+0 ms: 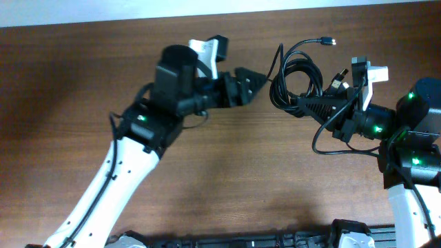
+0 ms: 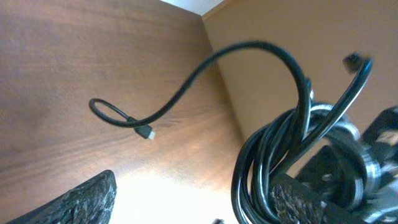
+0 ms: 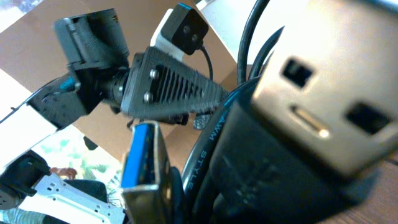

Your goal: Untangle cables

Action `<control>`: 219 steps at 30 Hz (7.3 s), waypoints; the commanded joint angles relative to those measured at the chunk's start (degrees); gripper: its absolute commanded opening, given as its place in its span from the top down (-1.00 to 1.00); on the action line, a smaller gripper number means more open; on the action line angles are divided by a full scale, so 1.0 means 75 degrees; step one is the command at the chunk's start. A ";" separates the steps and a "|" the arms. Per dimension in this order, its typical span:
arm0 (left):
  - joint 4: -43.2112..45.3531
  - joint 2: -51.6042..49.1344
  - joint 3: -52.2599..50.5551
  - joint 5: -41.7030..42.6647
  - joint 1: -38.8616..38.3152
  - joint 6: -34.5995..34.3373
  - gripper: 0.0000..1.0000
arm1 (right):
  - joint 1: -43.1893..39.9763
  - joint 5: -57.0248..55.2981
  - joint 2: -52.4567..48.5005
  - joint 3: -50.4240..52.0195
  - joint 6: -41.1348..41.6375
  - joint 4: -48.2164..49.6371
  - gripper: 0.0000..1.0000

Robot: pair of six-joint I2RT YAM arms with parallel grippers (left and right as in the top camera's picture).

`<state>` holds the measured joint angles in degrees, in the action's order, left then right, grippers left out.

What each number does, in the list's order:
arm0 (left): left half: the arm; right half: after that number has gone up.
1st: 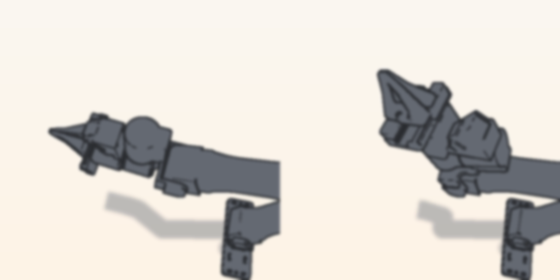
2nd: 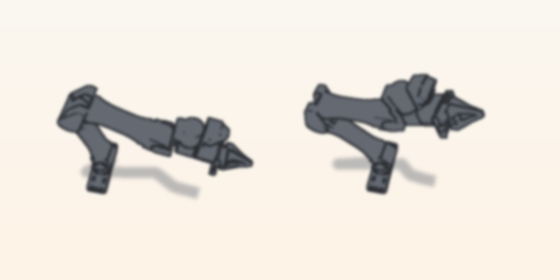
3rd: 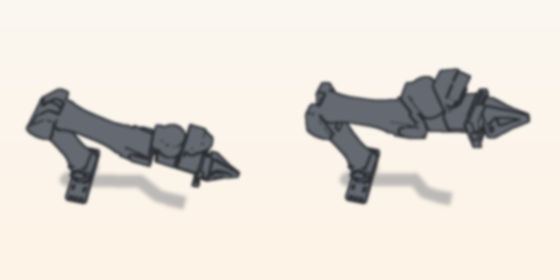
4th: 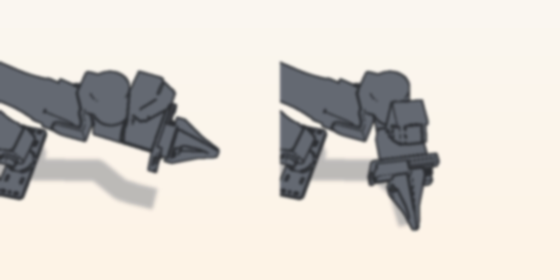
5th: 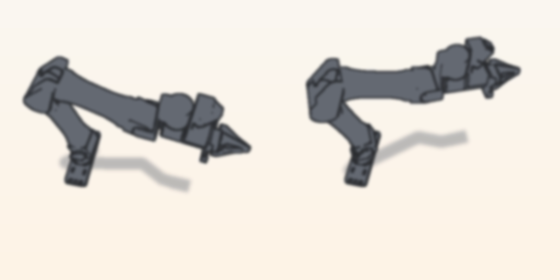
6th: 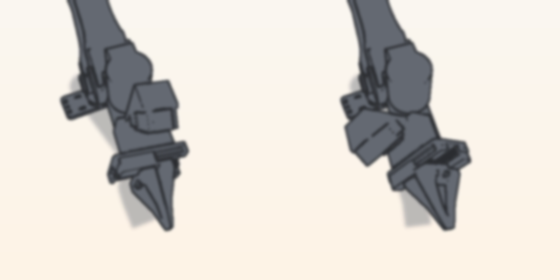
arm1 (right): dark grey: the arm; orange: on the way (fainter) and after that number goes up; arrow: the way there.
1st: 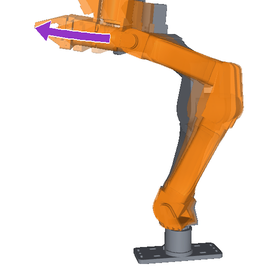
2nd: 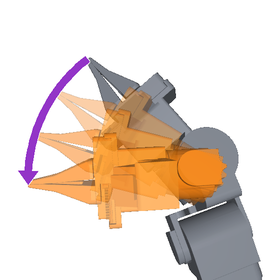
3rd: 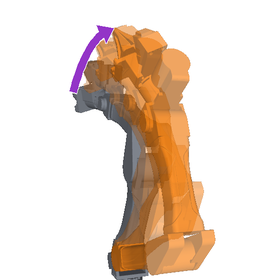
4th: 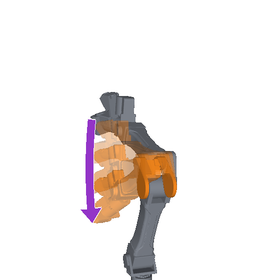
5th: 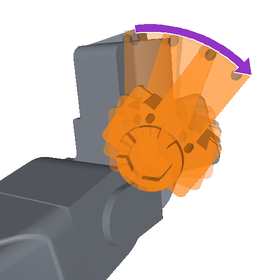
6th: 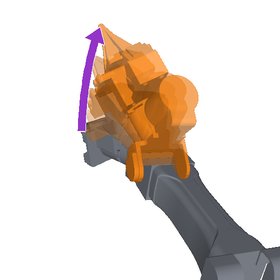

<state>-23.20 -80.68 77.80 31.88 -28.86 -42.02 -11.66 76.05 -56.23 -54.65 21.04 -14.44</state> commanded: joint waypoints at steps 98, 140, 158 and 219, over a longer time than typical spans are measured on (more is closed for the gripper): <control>0.0166 0.0402 0.0105 0.2518 0.0023 1.6197 1.00 | 0.0554 -0.2162 0.1125 -0.0122 0.1425 0.0358 -0.97; 0.0769 0.0388 0.0105 -0.1078 -0.0781 1.3245 1.00 | 0.0554 0.1285 -0.0093 -0.0122 0.2113 0.2640 -0.50; 0.1317 -0.0460 0.0105 -0.1743 -0.0784 1.1497 1.00 | 0.1859 -0.7274 0.0315 -0.1422 0.0420 -0.3541 -0.97; 0.3185 -0.0947 0.0105 -0.2218 -0.1719 1.1829 1.00 | 0.2055 -0.5144 0.0149 -0.1530 -0.0970 -0.3363 0.92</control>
<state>-3.33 -88.49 77.47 16.10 -42.17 53.89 2.66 26.85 -55.02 -66.24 19.88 -37.74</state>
